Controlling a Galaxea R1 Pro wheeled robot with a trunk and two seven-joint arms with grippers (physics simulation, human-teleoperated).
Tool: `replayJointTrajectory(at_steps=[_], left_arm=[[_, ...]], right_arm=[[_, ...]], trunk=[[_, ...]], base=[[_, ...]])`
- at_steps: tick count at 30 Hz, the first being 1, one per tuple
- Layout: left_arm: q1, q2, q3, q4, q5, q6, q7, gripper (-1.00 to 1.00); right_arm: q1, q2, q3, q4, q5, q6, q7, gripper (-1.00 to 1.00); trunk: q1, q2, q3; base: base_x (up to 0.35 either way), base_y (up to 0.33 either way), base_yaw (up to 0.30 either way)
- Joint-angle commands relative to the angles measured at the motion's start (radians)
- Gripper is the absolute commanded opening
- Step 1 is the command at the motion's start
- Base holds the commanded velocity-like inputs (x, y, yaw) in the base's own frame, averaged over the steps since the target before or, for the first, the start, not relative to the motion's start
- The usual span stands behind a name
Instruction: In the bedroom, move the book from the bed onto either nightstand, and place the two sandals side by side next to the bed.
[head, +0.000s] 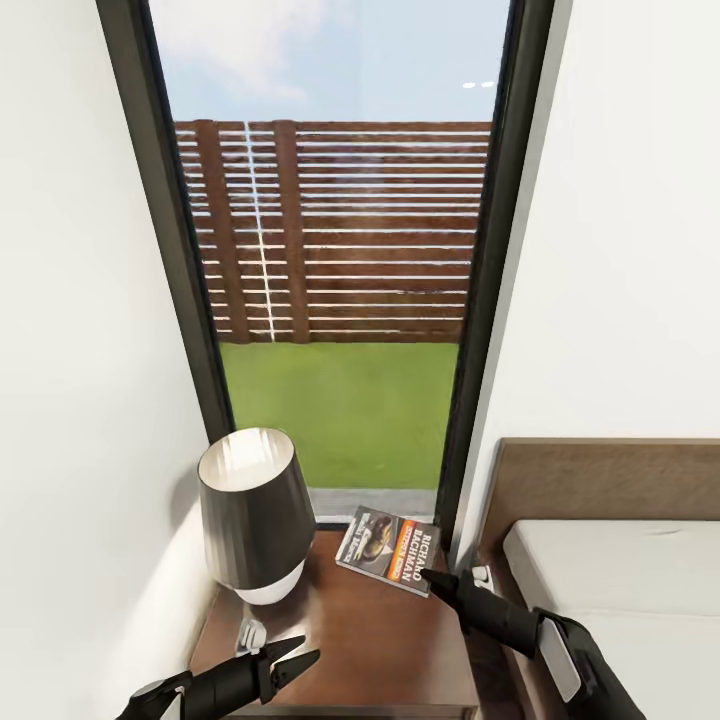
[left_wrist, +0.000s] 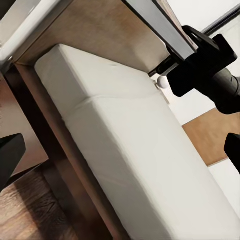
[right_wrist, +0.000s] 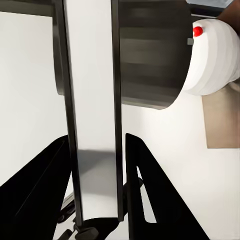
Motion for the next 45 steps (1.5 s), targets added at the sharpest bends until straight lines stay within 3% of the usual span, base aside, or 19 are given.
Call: replayJointTrajectory(at_steps=[1,45], left_arm=[[-0.001,0.001,-0.007,0.0,0.01,0.01,-0.001,1.0],[-0.001,0.001,-0.006,0.0,0.011,0.016,-0.007,1.0]], right_arm=[[-0.001,0.0,-0.002,0.0,0.0,0.004,0.003,-1.0],[-0.001,0.001,-0.001,0.001,0.003,0.002,0.003,-1.0]], trunk=[[0.004,-0.008,-0.004],[0.173,-0.316,-0.142]], base=[[0.0,0.0,0.0],[0.0,0.0,0.0]])
